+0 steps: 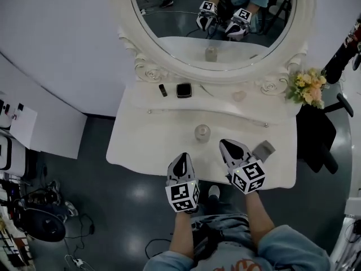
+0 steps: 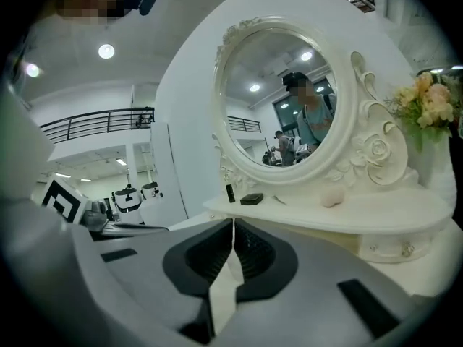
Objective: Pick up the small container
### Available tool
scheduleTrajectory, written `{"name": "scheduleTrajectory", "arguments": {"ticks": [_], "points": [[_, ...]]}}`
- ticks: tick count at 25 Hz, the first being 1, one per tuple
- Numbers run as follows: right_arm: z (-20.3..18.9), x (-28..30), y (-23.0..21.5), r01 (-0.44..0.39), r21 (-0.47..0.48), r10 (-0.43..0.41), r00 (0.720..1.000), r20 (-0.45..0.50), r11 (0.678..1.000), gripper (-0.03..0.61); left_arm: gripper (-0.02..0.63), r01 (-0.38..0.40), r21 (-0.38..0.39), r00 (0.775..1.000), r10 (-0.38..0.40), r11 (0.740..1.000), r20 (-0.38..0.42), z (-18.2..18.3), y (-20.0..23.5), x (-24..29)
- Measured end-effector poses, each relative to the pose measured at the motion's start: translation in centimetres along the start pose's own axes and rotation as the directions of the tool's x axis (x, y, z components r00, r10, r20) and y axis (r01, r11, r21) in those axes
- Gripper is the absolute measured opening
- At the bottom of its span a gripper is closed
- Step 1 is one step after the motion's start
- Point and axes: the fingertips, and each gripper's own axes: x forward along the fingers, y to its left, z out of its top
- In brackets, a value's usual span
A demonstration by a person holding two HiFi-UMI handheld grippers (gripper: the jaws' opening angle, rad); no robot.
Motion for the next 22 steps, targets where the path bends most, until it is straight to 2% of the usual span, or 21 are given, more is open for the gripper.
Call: {"name": "scheduleTrajectory", "arguments": {"ticks": [6, 11, 18, 19, 21, 22], "points": [[-0.2, 2.8, 0.1, -0.023, -0.044, 0.023, 1.000, -0.004, 0.999, 0.028, 0.021, -0.003, 0.034, 1.000, 0.004, 0.999, -0.024, 0.2, 0.8, 2.6], [-1.4, 4.1, -0.5, -0.024, -0.106, 0.020, 0.999, -0.039, 0.994, 0.029, 0.021, 0.009, 0.023, 0.999, -0.007, 1.000, -0.045, -0.4, 1.0, 4.7], [-3.3, 5.3, -0.2, -0.071, -0.112, 0.064, 0.996, -0.060, 0.991, 0.037, 0.021, 0.026, 0.021, 0.996, -0.024, 0.999, -0.085, -1.8, 1.2, 6.2], [-3.7, 5.5, -0.1, -0.078, -0.107, 0.071, 0.995, -0.070, 0.991, 0.052, 0.021, 0.030, 0.023, 0.995, -0.027, 0.999, -0.094, -2.1, 1.2, 6.3], [-4.6, 5.9, 0.1, -0.103, -0.098, 0.094, 0.991, -0.095, 0.990, 0.185, 0.021, 0.037, 0.028, 0.993, -0.033, 0.999, -0.113, -2.7, 1.1, 6.4], [-5.1, 6.1, 0.3, -0.116, -0.097, 0.106, 0.989, -0.107, 0.988, 0.214, 0.021, 0.039, 0.028, 0.992, -0.036, 0.999, -0.121, -3.0, 1.1, 6.4]]}}
